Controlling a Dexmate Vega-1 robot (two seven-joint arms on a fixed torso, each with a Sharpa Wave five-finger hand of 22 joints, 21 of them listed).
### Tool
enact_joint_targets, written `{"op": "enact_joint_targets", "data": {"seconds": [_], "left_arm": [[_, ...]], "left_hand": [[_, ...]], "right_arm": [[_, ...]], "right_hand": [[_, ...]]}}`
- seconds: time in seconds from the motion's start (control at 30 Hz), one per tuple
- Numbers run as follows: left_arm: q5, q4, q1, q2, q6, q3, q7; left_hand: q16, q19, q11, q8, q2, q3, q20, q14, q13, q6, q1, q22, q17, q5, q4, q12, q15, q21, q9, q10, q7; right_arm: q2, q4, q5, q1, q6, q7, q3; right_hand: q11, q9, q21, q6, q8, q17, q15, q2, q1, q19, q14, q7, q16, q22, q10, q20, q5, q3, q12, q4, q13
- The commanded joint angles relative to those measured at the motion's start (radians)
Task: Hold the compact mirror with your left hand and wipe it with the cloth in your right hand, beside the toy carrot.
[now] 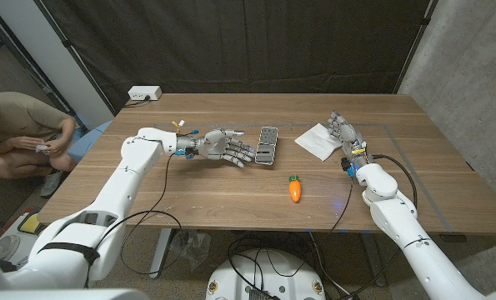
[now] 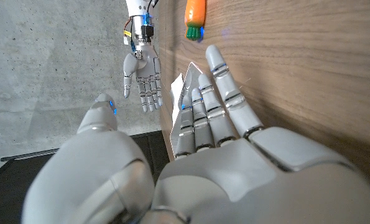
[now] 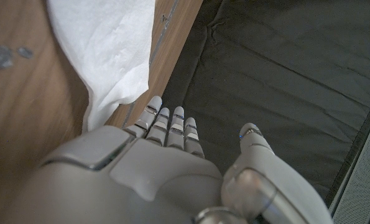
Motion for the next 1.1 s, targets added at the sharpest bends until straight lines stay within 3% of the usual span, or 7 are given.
{"op": "enact_joint_targets", "data": {"seconds": [0.03, 0.2, 0.3, 0.4, 0.6, 0.9, 1.1], "left_arm": [[0.064, -0.151, 0.044, 0.022, 0.139, -0.029, 0.086], [0.072, -0.178, 0.051, 0.033, 0.176, -0.018, 0.094], [0.077, -0.172, 0.038, 0.043, 0.200, 0.007, 0.069], [0.090, -0.156, 0.005, 0.066, 0.215, 0.053, 0.013], [0.120, -0.137, -0.042, 0.086, 0.242, 0.106, -0.037], [0.160, -0.166, -0.055, 0.093, 0.337, 0.132, -0.031], [0.164, -0.192, -0.034, 0.077, 0.376, 0.123, 0.001]], "left_hand": [[-0.053, -0.026, 0.015, -0.066, -0.017, -0.023, 0.000, -0.095, 0.000, -0.099, 0.027, 0.002, 0.002, 0.004, -0.003, -0.039, 0.007, -0.086, 0.001, -0.123, 0.052], [-0.067, -0.082, 0.043, -0.091, -0.023, -0.050, 0.028, -0.202, -0.002, -0.208, 0.045, 0.003, 0.001, 0.013, -0.004, -0.044, 0.034, -0.177, 0.001, -0.248, 0.054], [-0.065, -0.090, 0.052, -0.092, -0.024, -0.057, 0.036, -0.217, -0.002, -0.230, 0.046, 0.003, 0.001, 0.015, -0.003, -0.041, 0.044, -0.195, 0.001, -0.266, 0.055], [-0.048, -0.051, 0.063, -0.076, -0.021, -0.069, 0.040, -0.181, -0.003, -0.214, 0.046, 0.003, 0.000, 0.016, 0.001, -0.021, 0.048, -0.206, 0.003, -0.227, 0.056], [-0.028, 0.033, 0.057, -0.051, -0.008, -0.086, 0.032, -0.093, -0.004, -0.130, 0.047, 0.004, 0.000, 0.014, 0.010, -0.003, 0.042, -0.228, 0.003, -0.139, 0.056], [-0.018, 0.142, 0.053, -0.039, 0.008, -0.098, 0.009, 0.013, -0.005, -0.033, 0.063, 0.004, -0.001, 0.008, 0.015, 0.003, 0.020, -0.253, 0.003, -0.034, 0.057], [-0.021, 0.162, 0.040, -0.036, 0.022, -0.089, 0.004, 0.038, -0.005, 0.000, 0.091, 0.004, -0.002, 0.006, 0.008, 0.002, 0.010, -0.268, 0.003, -0.004, 0.055]], "right_arm": [[0.001, 0.015, 0.006, 0.005, 0.013, 0.008, 0.003], [0.001, 0.017, 0.006, 0.004, 0.021, 0.010, 0.003], [0.000, 0.016, 0.004, 0.004, 0.026, 0.009, 0.002], [0.002, 0.010, 0.004, -0.002, 0.027, 0.003, 0.005], [0.002, 0.007, 0.005, -0.009, 0.033, 0.001, 0.009], [0.004, 0.008, 0.009, -0.021, 0.054, -0.002, 0.016], [0.006, 0.017, 0.014, -0.023, 0.069, 0.003, 0.018]], "right_hand": [[-0.001, 0.006, -0.007, 0.007, 0.003, 0.003, 0.003, 0.004, 0.009, 0.005, 0.008, 0.001, -0.001, 0.004, 0.010, -0.001, 0.001, 0.003, 0.003, -0.002, 0.003], [0.000, 0.006, -0.008, 0.007, 0.003, 0.003, 0.003, 0.003, 0.009, 0.007, 0.008, 0.002, -0.001, 0.004, 0.011, 0.000, 0.001, 0.001, 0.003, -0.003, 0.003], [0.000, 0.006, -0.009, 0.006, 0.003, 0.003, 0.003, 0.003, 0.008, 0.008, 0.008, 0.003, -0.001, 0.004, 0.011, 0.000, 0.001, 0.000, 0.003, -0.003, 0.003], [-0.002, 0.006, -0.011, 0.006, 0.003, 0.003, 0.004, 0.002, 0.008, 0.009, 0.009, 0.002, -0.001, 0.004, 0.012, 0.000, 0.001, -0.001, 0.004, -0.004, 0.003], [-0.002, 0.006, -0.013, 0.005, 0.002, 0.003, 0.003, 0.002, 0.007, 0.009, 0.010, 0.002, -0.001, 0.004, 0.011, 0.001, 0.001, -0.003, 0.003, -0.004, 0.003], [-0.002, 0.006, -0.017, 0.004, 0.002, 0.004, 0.005, 0.002, 0.006, 0.011, 0.012, 0.001, 0.000, 0.004, 0.011, 0.002, 0.001, -0.007, 0.003, -0.005, 0.004], [0.000, 0.006, -0.019, 0.003, 0.001, 0.004, 0.004, 0.002, 0.005, 0.012, 0.014, 0.000, 0.000, 0.004, 0.013, 0.002, 0.001, -0.008, 0.003, -0.005, 0.004]]}}
